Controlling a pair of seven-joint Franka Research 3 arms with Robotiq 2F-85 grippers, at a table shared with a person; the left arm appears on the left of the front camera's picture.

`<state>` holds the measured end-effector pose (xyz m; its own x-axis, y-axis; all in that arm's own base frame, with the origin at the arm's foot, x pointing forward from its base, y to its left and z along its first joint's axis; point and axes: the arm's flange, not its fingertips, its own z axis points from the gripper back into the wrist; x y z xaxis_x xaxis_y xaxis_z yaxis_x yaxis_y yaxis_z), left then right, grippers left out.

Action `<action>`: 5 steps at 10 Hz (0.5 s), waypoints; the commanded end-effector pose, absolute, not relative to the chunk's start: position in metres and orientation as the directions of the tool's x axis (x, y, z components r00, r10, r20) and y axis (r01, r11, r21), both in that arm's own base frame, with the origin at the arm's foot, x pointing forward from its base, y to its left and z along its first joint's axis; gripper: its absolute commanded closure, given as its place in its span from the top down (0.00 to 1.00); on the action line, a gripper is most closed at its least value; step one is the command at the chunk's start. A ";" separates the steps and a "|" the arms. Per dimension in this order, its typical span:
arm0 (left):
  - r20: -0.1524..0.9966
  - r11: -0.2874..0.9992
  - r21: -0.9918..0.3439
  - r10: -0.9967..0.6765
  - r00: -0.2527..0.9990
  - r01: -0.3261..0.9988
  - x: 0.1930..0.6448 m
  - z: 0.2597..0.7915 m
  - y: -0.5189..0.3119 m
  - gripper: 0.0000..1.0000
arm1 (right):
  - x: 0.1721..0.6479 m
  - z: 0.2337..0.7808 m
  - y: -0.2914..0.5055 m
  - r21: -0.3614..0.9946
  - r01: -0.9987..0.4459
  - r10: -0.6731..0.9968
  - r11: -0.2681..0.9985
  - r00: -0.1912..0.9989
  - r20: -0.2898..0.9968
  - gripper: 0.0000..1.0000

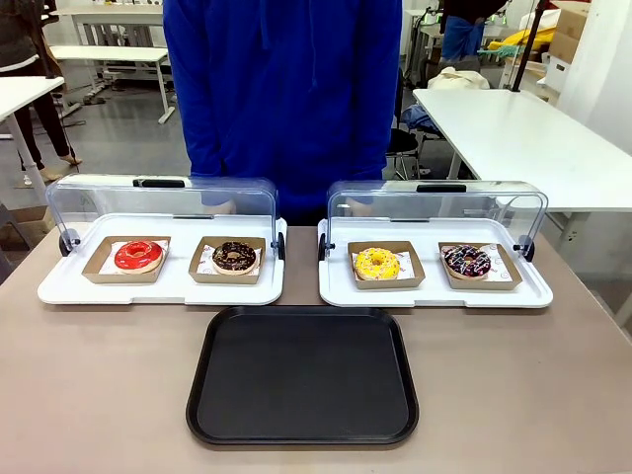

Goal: Move the third donut from the left to the tray.
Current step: Pick up the Paper togo box containing the Donut indicated by the person and place it on the Handle tray.

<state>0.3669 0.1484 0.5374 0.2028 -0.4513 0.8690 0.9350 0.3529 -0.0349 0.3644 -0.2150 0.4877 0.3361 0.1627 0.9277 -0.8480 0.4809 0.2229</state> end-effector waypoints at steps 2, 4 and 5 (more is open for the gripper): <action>0.881 0.338 -0.017 -0.440 0.174 0.941 0.368 0.538 0.148 1.00 | 0.368 0.489 -0.216 0.195 -0.859 0.153 0.474 0.299 0.942 1.00; 0.881 0.338 -0.017 -0.440 0.174 0.941 0.368 0.538 0.148 1.00 | 0.368 0.489 -0.216 0.195 -0.859 0.153 0.474 0.299 0.942 1.00; 0.881 0.338 -0.017 -0.440 0.174 0.941 0.368 0.538 0.148 1.00 | 0.368 0.489 -0.216 0.195 -0.859 0.153 0.474 0.299 0.942 1.00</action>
